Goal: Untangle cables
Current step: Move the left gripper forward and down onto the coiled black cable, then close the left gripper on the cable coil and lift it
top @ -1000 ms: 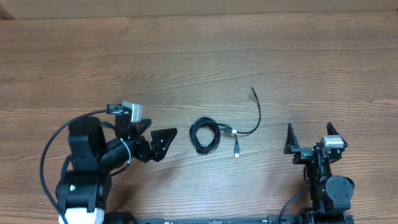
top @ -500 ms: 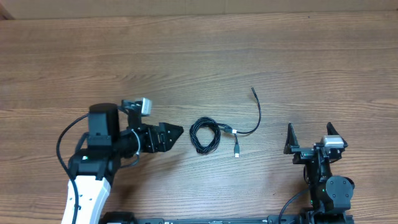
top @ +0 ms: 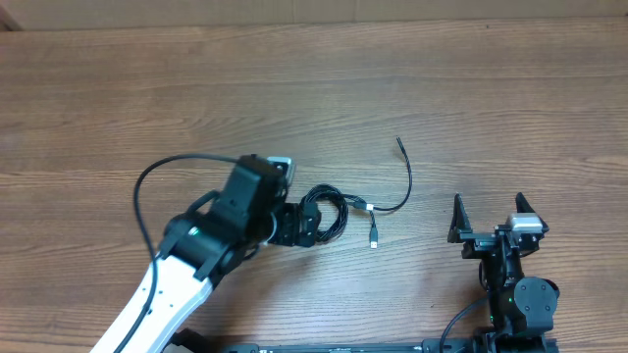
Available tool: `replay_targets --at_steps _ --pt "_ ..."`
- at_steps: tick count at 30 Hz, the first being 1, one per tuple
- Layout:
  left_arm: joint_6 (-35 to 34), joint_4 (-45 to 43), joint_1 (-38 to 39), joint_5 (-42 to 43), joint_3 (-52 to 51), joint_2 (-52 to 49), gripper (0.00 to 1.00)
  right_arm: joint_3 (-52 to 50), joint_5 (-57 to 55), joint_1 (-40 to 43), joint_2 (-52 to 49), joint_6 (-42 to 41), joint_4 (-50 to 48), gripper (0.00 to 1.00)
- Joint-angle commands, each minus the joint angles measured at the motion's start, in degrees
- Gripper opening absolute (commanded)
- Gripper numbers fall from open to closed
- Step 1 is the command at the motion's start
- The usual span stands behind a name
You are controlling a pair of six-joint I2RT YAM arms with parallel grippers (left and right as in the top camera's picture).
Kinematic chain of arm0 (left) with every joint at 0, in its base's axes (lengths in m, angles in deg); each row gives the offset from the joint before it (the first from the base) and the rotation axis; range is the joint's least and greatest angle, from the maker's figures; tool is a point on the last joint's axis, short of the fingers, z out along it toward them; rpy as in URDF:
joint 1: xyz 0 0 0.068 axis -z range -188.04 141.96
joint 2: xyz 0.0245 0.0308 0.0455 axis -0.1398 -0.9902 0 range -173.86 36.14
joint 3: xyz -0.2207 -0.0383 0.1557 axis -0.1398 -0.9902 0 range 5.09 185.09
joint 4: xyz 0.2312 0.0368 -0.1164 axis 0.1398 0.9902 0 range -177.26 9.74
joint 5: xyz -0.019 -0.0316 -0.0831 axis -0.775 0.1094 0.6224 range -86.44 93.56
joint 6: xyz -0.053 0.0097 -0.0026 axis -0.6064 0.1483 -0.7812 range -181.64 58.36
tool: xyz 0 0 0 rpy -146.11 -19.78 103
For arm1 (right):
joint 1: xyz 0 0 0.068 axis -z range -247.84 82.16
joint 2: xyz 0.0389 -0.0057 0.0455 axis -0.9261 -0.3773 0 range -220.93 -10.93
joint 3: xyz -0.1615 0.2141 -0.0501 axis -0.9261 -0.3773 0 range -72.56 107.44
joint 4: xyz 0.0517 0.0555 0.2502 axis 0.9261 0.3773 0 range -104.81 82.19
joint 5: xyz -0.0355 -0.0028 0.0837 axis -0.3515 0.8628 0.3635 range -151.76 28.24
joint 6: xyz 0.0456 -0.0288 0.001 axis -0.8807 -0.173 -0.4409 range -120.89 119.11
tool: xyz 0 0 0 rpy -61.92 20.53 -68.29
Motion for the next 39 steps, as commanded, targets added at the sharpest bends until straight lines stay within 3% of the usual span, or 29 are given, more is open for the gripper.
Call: replay_targets --at_steps 1,10,16,18,22,26,31,34,36,39 --pt "-1.53 -0.37 2.12 -3.58 2.19 -3.69 1.00 -0.61 -0.11 -0.04 0.48 0.26 -0.13 1.00" --pt "-6.45 -0.79 4.31 -3.32 2.16 -11.23 0.97 -0.61 -0.11 -0.04 0.48 0.26 -0.13 1.00" --pt "-11.37 -4.28 6.84 -3.89 2.16 -14.16 0.76 -0.61 -0.11 -0.04 0.48 0.26 -0.13 1.00" --pt "-15.04 -4.92 8.26 -7.56 2.16 -16.41 0.69 -0.61 -0.11 -0.04 0.48 0.26 -0.13 1.00" --pt "-21.73 -4.57 8.66 -11.67 2.16 -21.00 0.70 -0.61 -0.11 -0.04 0.48 0.26 -0.13 1.00" --pt "-23.58 -6.27 8.66 -14.19 2.16 -25.09 0.69 -0.61 -0.11 -0.04 0.48 0.26 -0.13 1.00" --pt "-23.82 -9.31 8.68 -13.70 2.16 -30.25 0.52 -0.61 -0.11 -0.07 0.48 0.26 -0.13 1.00" --pt "-25.79 -9.29 8.68 -13.73 2.16 -33.27 0.34 -0.61 -0.11 -0.04 0.48 0.26 -0.13 1.00" --pt "-27.23 -9.38 8.68 -13.55 2.16 -34.95 0.14 -0.61 -0.11 -0.04 0.48 0.26 -0.13 1.00" --pt "-27.12 -9.07 8.63 -13.57 2.16 -35.04 0.06 -0.61 -0.11 -0.04 0.48 0.26 -0.13 1.00"
